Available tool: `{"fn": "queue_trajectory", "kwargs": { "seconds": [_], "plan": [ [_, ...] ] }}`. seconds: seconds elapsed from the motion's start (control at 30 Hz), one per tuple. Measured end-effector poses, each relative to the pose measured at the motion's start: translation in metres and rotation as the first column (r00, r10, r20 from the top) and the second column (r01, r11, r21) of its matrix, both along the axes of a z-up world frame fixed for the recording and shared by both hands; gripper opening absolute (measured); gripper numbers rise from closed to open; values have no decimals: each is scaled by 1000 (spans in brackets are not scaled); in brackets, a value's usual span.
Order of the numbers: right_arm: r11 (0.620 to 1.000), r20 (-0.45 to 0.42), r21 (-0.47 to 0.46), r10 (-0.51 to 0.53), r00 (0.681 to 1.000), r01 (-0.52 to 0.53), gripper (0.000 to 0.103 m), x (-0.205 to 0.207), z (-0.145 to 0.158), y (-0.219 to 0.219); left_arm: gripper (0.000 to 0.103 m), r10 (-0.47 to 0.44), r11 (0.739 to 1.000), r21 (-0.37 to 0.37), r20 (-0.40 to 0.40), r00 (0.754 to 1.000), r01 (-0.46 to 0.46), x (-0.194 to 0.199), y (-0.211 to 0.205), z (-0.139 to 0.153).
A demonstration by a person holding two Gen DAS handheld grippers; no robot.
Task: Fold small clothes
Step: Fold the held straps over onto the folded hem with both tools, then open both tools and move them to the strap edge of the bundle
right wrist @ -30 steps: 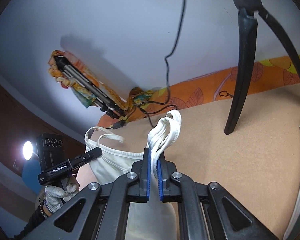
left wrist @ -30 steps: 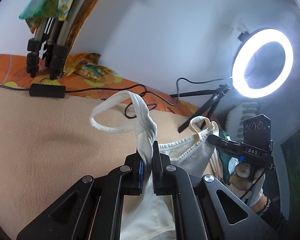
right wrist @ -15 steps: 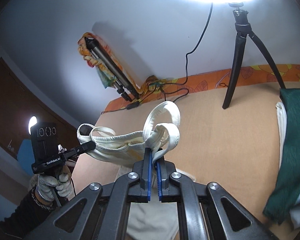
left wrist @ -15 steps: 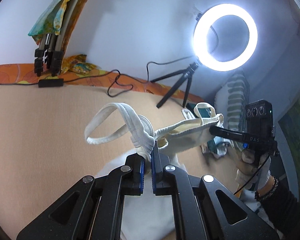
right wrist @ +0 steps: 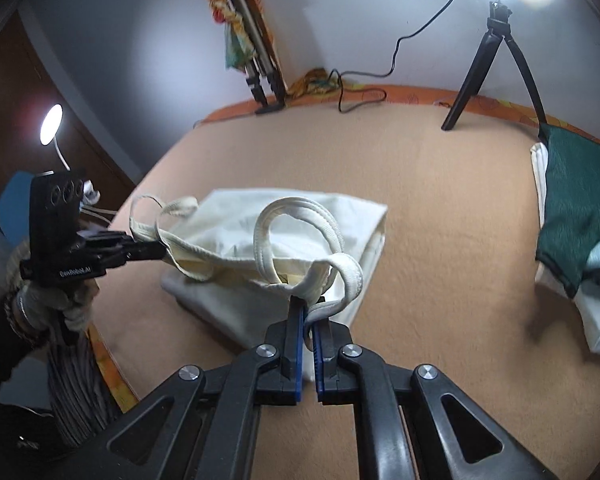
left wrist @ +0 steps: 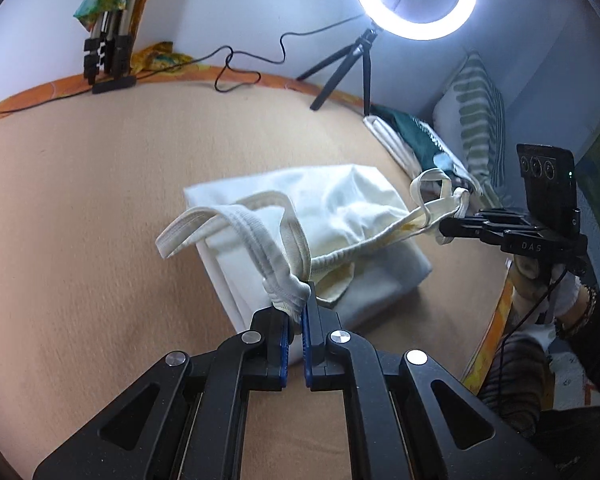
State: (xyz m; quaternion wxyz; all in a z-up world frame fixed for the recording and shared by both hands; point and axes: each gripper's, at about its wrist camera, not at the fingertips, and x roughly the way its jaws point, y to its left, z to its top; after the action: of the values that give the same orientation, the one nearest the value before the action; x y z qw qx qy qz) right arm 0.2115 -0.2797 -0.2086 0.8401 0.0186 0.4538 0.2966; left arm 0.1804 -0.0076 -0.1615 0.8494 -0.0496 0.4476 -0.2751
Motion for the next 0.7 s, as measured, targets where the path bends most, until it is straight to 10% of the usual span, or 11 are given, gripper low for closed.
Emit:
{"fn": "queue_trajectory", "kwargs": {
  "seconds": [0.37, 0.5, 0.7],
  "plan": [
    [983, 19, -173, 72, 997, -67, 4, -36, -20, -7, 13, -108, 974, 201, 28, 994, 101, -34, -14, -4],
    [969, 7, -211, 129, 992, -125, 34, -55, -16, -18, 13, -160, 961, 228, -7, 987, 157, -53, -7, 0],
    [982, 57, -83, 174, 983, -169, 33, -73, 18, -31, 13, -233, 960, 168, 28, 972, 225, -73, -2, 35]
  ]
}}
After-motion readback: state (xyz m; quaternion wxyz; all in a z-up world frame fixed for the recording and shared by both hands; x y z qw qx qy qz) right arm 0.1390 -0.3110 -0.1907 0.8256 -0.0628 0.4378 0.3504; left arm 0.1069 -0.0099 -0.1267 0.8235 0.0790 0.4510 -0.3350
